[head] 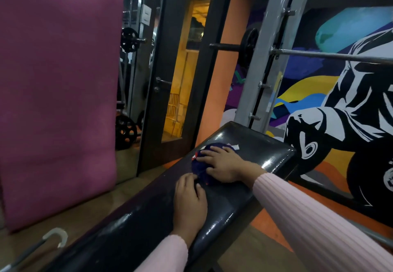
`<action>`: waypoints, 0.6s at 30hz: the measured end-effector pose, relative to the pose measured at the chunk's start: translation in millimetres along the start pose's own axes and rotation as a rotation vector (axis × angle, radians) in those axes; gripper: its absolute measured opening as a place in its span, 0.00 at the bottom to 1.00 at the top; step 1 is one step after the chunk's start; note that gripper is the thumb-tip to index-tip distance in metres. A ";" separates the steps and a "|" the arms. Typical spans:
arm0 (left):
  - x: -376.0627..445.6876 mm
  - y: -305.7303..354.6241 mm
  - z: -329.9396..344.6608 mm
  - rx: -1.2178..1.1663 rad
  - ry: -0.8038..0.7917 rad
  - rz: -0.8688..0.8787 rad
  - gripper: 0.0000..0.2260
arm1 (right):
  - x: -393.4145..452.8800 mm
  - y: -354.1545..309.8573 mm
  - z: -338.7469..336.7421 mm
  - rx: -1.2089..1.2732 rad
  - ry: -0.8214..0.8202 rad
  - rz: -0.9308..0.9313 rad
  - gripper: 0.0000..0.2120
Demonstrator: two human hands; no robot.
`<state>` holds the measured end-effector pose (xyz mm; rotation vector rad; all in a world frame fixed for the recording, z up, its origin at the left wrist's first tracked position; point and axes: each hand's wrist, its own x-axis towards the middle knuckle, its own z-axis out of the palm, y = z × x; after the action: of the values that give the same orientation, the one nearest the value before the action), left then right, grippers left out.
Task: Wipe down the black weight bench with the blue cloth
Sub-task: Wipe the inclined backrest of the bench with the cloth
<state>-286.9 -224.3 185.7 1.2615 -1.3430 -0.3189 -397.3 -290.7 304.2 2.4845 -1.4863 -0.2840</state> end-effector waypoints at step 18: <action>-19.8 -14.5 -21.0 -0.013 -0.068 0.046 0.17 | 6.1 -16.3 -1.5 -0.025 -0.068 -0.030 0.25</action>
<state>-268.4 -203.8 168.8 1.2169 -1.4233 -0.3405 -380.3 -288.4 300.5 2.5026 -1.4624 -0.3937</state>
